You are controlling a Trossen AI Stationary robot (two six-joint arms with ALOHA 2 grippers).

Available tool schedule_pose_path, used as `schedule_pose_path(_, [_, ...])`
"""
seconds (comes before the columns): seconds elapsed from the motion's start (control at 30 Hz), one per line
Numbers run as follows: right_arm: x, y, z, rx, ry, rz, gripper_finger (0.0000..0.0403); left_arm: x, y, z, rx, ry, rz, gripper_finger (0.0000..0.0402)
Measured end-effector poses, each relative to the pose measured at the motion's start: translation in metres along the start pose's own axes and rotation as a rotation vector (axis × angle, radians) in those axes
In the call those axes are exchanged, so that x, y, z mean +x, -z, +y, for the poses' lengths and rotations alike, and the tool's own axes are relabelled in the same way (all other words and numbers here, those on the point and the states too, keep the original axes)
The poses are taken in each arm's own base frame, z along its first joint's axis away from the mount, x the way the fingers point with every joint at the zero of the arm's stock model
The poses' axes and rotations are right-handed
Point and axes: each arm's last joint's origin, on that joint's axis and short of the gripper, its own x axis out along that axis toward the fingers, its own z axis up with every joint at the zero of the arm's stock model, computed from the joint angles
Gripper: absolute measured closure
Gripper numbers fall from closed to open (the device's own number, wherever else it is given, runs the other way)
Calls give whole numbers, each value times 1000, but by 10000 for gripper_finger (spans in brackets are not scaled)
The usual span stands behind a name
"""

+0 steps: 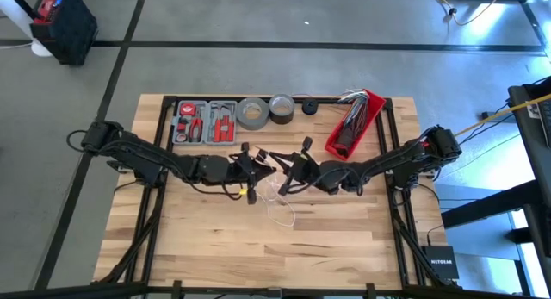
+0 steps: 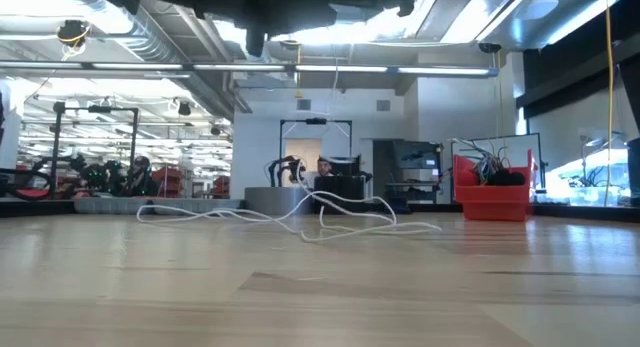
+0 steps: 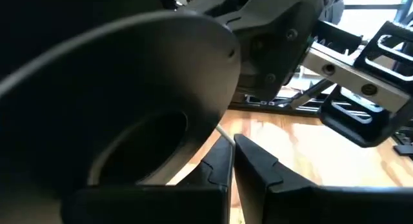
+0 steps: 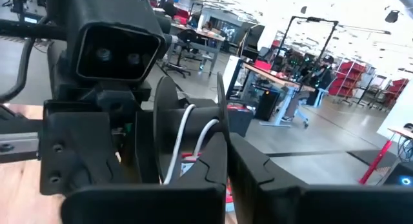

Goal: Coil cords
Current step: Coil the white wire onto the spool

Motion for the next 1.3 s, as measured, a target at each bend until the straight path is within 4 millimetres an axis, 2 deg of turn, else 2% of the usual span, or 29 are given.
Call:
schedule_pose_path(0.13, [-5,-5,1,-23,7,-5,398,1,3,2,26,-13,28,399])
schedule_pose_path(0.43, [-33,-32,6,-81,10,-52,398,0,2,2,54,-11,33,400])
schedule_pose_path(0.9, [-49,-48,13,-83,41,-127,398,0,4,2,113,-12,46,399])
schedule_pose_path(1.3, [-83,-69,28,-148,68,-205,398,0,10,2,212,-3,104,400])
